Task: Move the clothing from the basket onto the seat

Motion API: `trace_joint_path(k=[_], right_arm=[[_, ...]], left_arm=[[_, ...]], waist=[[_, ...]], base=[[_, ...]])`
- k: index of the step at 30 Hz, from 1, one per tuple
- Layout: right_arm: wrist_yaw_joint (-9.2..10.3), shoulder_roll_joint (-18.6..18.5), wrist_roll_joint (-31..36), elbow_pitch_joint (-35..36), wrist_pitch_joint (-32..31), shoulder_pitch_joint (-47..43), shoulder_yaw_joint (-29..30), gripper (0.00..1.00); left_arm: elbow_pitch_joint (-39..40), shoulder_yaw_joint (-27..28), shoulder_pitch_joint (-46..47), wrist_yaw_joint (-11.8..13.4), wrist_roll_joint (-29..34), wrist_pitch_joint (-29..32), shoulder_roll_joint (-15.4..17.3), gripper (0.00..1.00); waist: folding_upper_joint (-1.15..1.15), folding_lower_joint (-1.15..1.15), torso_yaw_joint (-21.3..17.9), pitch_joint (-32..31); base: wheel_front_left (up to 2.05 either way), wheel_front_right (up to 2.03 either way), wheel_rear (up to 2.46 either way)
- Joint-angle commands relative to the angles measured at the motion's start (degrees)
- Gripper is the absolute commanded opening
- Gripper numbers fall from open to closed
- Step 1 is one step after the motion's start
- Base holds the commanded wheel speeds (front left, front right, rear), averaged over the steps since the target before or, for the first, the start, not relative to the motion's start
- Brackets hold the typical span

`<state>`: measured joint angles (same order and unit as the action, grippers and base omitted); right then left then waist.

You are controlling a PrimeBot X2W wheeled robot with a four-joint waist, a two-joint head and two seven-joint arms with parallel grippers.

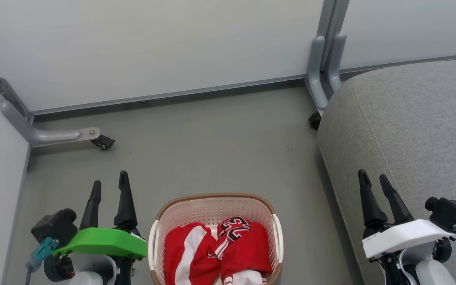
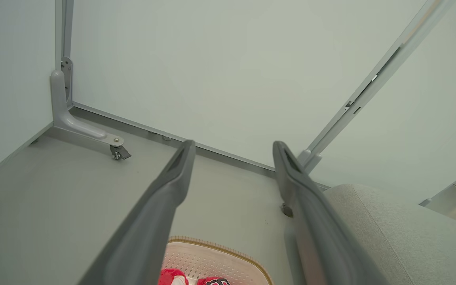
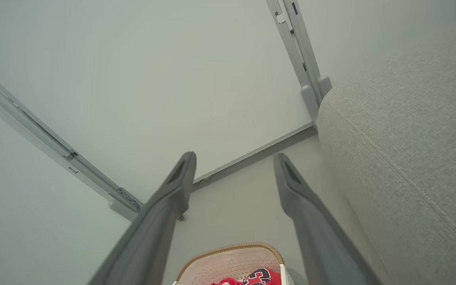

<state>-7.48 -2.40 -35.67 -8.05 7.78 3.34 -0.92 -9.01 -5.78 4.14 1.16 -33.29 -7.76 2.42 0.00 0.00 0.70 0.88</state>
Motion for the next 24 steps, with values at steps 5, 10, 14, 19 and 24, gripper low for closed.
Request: trace_joint_path(k=[5, 10, 14, 19, 24], right_arm=[[-0.02, -0.4, 4.9, -0.4, 1.2, 0.1, -0.4, 1.0], [-0.02, -0.4, 8.2, -1.0, 2.0, 0.5, -0.5, 1.0], [-0.02, -0.4, 10.7, -1.2, 2.5, 0.6, -0.7, 1.0], [-0.02, -0.5, 13.7, -1.3, 3.2, 0.8, -1.0, 1.0], [-0.02, -0.5, 16.5, -1.3, 3.8, 0.8, -1.2, 1.0]], left_arm=[[0.2, -0.9, 1.5, 1.1, 4.7, -1.3, 0.5, 1.0], [-0.1, -1.4, 1.8, 1.8, 7.7, -2.0, 0.5, 1.0], [-0.2, -2.0, 1.7, 1.9, 10.0, -2.5, 0.5, 1.0], [-0.3, -2.6, 1.7, 2.4, 12.7, -3.2, 0.5, 1.0], [-0.3, -3.1, 1.7, 2.7, 15.3, -3.8, 0.5, 1.0]], waist=[[0.0, 0.0, 0.1, 0.1], [0.0, 0.0, 0.2, 0.3], [0.0, 0.0, 0.3, 0.4], [0.0, 0.0, 0.3, 0.5], [0.0, 0.0, 0.3, 0.5]], base=[[0.0, 0.0, 0.0], [0.0, 0.0, 0.0], [0.0, 0.0, 0.0], [0.0, 0.0, 0.0], [0.0, 0.0, 0.0]])
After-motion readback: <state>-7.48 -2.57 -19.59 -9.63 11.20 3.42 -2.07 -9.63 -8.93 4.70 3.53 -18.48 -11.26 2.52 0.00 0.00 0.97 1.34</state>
